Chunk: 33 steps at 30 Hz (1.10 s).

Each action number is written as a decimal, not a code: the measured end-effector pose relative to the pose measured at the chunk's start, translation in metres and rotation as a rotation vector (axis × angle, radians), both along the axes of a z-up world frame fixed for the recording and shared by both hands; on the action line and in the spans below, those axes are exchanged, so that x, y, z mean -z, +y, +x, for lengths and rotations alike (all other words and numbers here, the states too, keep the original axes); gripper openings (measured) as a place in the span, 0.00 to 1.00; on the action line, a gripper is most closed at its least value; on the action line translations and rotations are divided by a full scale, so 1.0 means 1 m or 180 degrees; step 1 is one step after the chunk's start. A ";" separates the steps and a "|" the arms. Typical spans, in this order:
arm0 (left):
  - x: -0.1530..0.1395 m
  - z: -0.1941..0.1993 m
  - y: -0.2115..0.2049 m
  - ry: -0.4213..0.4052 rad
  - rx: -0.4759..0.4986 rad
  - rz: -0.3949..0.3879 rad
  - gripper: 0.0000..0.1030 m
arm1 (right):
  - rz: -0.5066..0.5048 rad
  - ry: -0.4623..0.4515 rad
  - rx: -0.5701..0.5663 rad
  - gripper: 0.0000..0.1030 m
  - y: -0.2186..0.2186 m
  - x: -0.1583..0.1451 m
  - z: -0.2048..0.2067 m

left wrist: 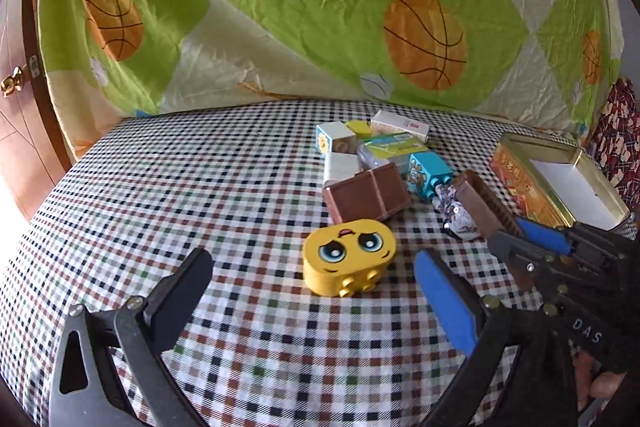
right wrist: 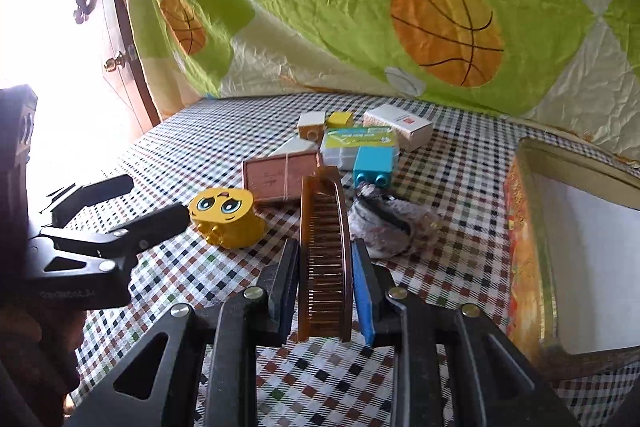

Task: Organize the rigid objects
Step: 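Grasp the yellow face block with the left tool while the right tool carries the comb to the tray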

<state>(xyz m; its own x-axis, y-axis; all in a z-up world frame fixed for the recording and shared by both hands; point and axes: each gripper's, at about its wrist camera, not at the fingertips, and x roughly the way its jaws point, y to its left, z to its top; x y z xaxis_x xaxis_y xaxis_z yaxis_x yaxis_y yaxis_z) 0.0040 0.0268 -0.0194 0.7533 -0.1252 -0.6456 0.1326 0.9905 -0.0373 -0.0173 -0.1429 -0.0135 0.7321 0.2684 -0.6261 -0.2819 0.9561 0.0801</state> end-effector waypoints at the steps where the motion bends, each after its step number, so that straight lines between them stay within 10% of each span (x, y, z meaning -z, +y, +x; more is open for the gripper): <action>1: 0.003 0.006 -0.006 0.0045 -0.0005 0.0019 0.99 | -0.0066 -0.0074 0.0062 0.27 -0.001 -0.002 -0.001; 4: 0.012 0.025 -0.019 0.0224 -0.0072 0.0078 0.99 | -0.0052 -0.0176 0.0196 0.27 -0.011 -0.008 0.000; 11: 0.039 0.060 -0.029 0.0642 -0.0143 0.0080 0.59 | 0.0078 -0.0250 0.0383 0.27 -0.033 -0.015 0.002; 16: 0.039 0.061 -0.022 0.0602 -0.0179 -0.0063 0.58 | 0.0130 -0.0315 0.0483 0.27 -0.039 -0.017 0.001; 33: -0.029 -0.005 -0.029 -0.0442 0.0004 -0.0320 0.58 | 0.0190 -0.0735 0.0799 0.27 -0.088 -0.038 -0.019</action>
<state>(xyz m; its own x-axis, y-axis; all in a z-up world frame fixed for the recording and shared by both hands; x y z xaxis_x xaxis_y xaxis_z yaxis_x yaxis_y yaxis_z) -0.0011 -0.0023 0.0091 0.8342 -0.1850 -0.5195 0.1448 0.9825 -0.1174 -0.0360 -0.2305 0.0250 0.9005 0.0932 -0.4248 -0.0559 0.9935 0.0996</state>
